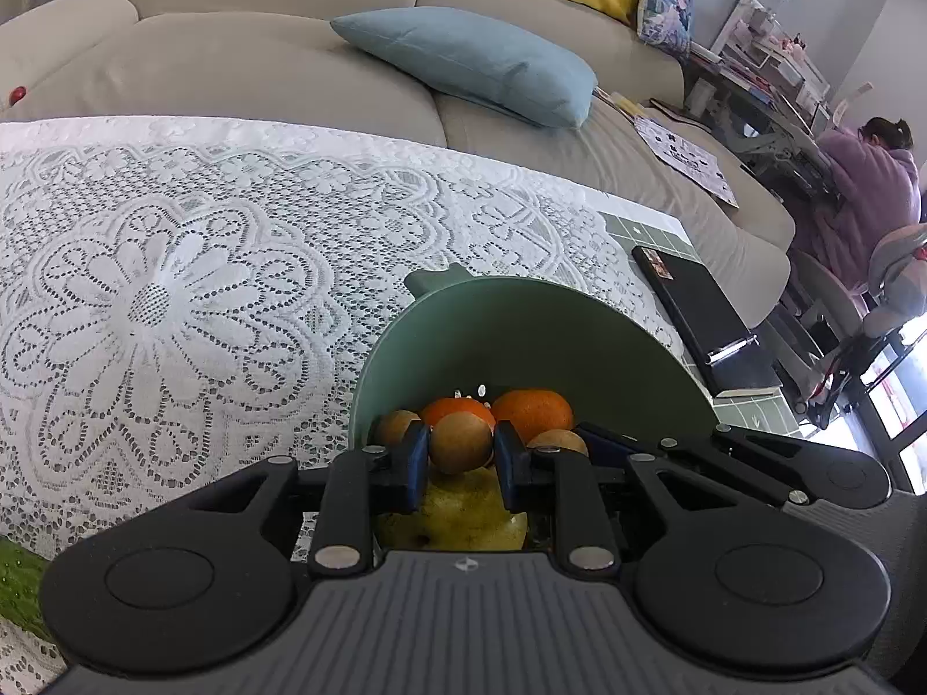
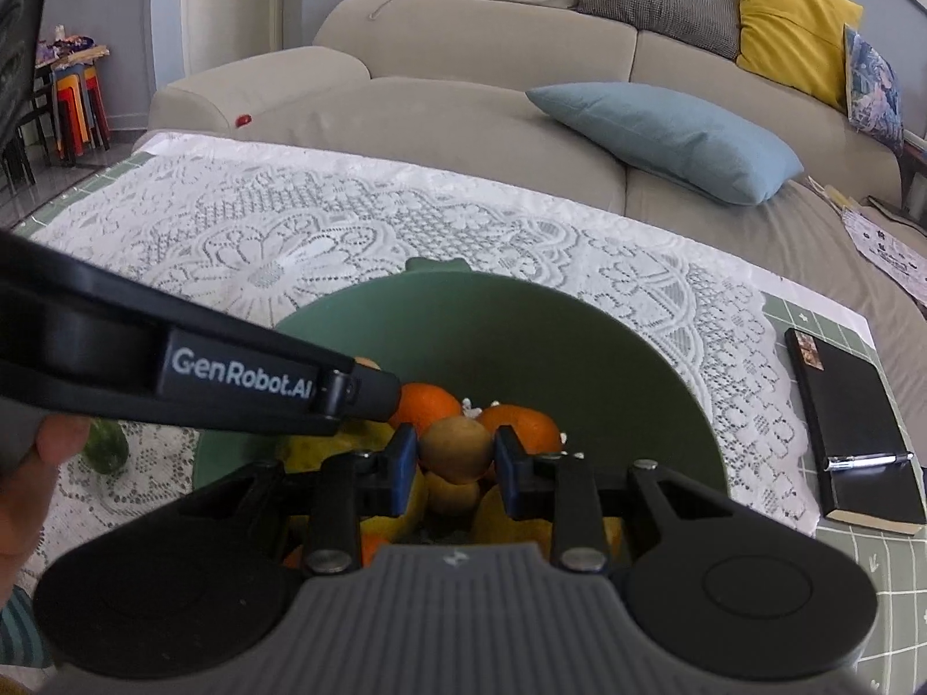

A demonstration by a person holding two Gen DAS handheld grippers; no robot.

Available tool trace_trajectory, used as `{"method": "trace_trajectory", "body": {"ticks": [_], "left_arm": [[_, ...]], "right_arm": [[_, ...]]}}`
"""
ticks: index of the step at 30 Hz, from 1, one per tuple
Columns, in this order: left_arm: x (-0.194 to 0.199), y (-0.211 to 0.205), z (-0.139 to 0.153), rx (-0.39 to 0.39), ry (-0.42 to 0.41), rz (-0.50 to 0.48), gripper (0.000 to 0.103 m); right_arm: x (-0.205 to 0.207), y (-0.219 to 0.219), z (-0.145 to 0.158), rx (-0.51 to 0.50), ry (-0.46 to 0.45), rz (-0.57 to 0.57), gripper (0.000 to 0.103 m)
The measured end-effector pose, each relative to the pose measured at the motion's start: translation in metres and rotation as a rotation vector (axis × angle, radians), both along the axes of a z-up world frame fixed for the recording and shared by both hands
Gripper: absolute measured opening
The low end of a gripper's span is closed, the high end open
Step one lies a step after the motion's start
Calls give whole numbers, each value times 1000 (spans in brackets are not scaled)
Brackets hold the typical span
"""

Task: Organize fruits
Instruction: 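Carry both brown fruits over the green colander and lower them, then open both grippers to drop the brown fruits into the colander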

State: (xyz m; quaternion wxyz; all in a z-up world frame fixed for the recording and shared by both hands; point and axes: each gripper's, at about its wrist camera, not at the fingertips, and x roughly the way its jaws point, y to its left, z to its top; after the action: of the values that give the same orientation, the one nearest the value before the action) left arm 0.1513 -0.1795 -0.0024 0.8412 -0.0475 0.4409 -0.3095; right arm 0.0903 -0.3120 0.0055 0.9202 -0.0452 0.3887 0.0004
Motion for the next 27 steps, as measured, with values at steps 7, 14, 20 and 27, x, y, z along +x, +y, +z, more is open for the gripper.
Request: {"method": "trace_trajectory", "body": {"ticks": [7,14,20,27], "left_arm": [[-1,1,0,5,-3,-10,32],[-3,5,4,-22,-4,-3,48],[-8,9,15,-40,-30,3,56],[-17,23,29,-36,-91,38,67]], "right_arm": [[0,1,-1,-4,4,-7,26],[-2,-1,5,14,-19,-27,36],[-5,-5,9,36,-49,-46,46],[-11,2,18,29,-134,-36,69]]}}
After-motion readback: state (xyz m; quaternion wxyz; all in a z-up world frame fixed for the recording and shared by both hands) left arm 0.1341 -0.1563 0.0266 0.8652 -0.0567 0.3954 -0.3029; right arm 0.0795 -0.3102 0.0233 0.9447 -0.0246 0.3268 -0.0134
